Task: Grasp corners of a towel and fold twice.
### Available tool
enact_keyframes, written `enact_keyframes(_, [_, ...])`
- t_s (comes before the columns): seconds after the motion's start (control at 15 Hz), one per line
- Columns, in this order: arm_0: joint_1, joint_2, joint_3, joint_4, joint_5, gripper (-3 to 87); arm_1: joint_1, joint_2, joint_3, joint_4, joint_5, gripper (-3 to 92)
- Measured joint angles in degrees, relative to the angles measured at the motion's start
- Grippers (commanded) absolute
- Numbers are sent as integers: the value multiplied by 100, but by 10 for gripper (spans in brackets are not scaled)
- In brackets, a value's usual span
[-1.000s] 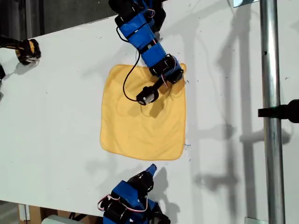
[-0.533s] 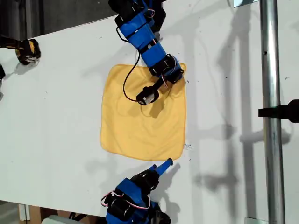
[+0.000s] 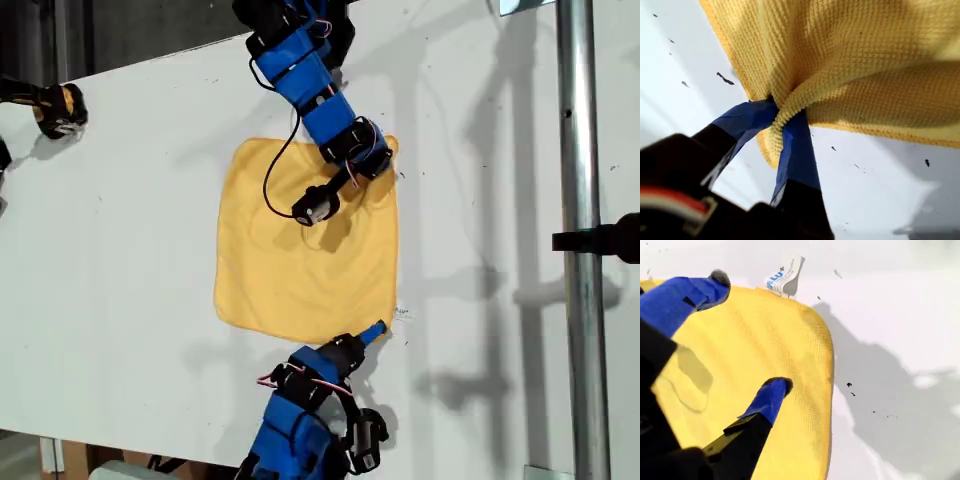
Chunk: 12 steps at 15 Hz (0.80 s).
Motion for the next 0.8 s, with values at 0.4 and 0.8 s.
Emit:
enact_keyframes(0.4, [-202, -220, 747, -844, -264, 300, 0, 0, 0, 26, 0, -1])
enact_keyframes(0.8, [-202, -1020, 738, -1336, -677, 300, -18, 0, -44, 35, 0, -1])
